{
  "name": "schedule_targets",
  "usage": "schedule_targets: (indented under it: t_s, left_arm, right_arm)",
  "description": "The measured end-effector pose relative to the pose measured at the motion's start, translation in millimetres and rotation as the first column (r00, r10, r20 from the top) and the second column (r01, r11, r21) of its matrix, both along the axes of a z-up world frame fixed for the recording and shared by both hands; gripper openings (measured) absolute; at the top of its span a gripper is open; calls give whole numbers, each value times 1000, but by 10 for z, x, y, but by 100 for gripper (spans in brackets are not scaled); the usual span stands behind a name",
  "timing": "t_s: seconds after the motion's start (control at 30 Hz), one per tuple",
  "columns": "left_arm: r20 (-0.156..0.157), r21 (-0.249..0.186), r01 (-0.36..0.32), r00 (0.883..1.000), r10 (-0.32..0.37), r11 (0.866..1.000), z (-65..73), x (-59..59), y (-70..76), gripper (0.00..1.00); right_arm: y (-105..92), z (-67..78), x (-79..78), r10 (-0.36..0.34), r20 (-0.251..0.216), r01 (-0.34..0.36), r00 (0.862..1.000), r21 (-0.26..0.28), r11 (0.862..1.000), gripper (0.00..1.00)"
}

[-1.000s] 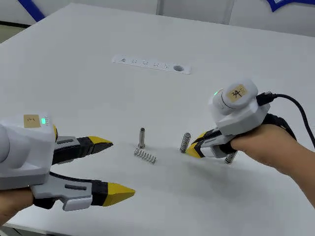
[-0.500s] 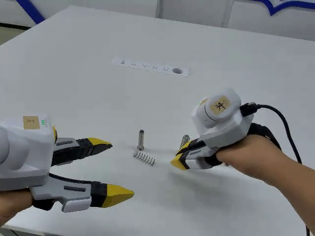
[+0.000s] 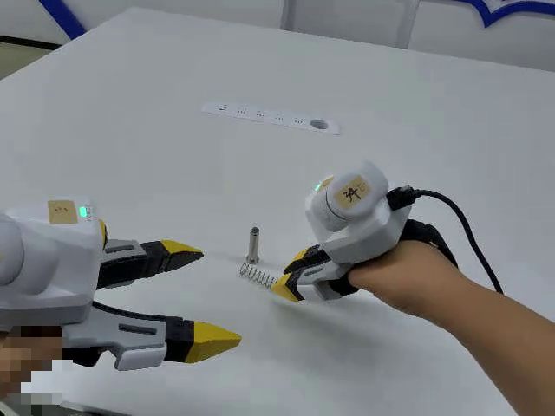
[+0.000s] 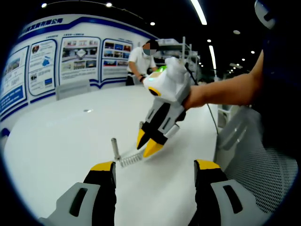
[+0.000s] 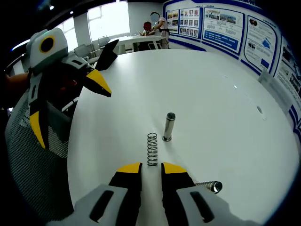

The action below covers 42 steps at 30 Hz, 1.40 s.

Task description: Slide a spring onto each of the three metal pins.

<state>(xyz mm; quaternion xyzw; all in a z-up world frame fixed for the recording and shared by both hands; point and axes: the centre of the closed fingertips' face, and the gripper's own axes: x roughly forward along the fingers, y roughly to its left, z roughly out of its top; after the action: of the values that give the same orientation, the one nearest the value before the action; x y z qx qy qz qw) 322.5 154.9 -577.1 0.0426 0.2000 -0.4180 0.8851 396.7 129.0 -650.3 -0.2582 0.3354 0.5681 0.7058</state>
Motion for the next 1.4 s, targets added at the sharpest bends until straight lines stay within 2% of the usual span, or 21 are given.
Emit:
schedule_targets:
  t_s: [0.17,0.4,0.8,1.4]
  left_arm:
    - [-2,0,0,1000,0,1000,-5,-2,-3,69]
    - [-2,-2,-4,1000,4,1000,-3,1,6,69]
    - [-3,-3,-5,1000,5,1000,-3,-1,5,68]
    - [-4,-1,2,1000,-2,1000,-10,-6,-6,68]
  right_arm:
    - [44,-55,34,-5,-1,5,1000,2,1000,17]
    - [56,-133,5,-2,-10,2,1000,-11,1000,17]
    - [34,-140,14,-8,-4,8,1000,-10,1000,12]
    - [-45,173,59,14,63,-13,998,-17,1000,12]
